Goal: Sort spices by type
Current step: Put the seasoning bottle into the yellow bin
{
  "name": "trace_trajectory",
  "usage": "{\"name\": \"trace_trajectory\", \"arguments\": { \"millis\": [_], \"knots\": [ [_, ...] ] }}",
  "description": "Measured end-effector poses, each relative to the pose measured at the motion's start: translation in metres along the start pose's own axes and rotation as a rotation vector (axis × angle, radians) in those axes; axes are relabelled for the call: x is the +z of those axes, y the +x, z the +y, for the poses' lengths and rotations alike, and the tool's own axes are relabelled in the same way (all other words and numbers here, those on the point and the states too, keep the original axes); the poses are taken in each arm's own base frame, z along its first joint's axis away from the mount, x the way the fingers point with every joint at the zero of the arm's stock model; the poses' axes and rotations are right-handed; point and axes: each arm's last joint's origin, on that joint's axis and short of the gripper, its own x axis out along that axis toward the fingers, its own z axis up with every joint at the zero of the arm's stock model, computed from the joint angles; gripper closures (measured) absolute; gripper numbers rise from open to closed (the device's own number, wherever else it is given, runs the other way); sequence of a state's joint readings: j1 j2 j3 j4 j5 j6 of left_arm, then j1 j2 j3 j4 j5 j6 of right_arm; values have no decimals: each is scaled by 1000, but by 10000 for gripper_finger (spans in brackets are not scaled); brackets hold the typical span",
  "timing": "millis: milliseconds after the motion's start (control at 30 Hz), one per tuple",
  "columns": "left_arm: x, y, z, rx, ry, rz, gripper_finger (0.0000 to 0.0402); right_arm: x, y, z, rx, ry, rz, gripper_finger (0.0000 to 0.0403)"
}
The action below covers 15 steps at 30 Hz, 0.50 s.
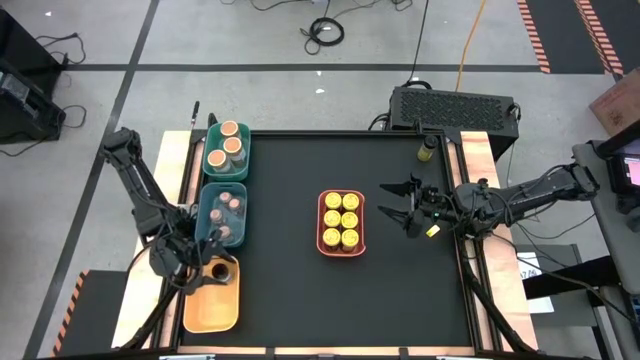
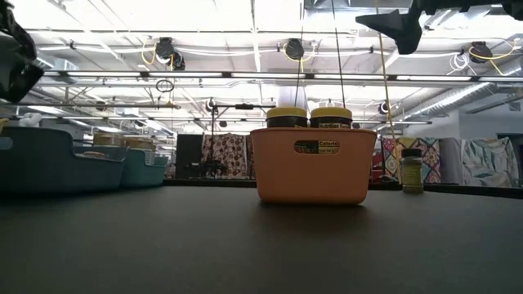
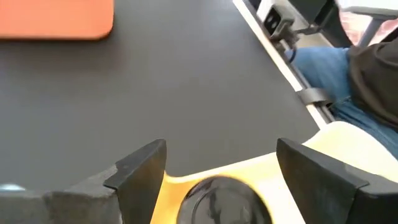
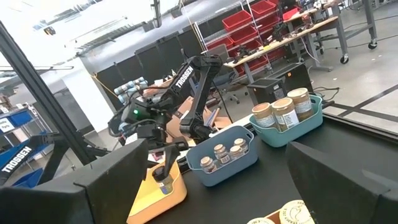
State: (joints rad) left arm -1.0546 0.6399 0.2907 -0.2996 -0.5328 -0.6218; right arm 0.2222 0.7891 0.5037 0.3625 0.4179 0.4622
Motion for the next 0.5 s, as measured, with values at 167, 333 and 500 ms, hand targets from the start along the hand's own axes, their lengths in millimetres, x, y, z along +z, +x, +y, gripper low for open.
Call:
{"name": "trace_trajectory", "arguments": {
  "millis": [167, 333, 500],
  "knots": [
    [14, -6, -6, -22, 28, -33, 95, 0, 0, 0, 0, 13, 1, 28],
    [29, -12, -12, -48, 2, -70, 95, 0, 0, 0, 0, 1, 1, 28],
    [50, -23, -17, -48, -35, -140, 95, 0, 0, 0, -1, -42, 3, 28]
  ]
}}
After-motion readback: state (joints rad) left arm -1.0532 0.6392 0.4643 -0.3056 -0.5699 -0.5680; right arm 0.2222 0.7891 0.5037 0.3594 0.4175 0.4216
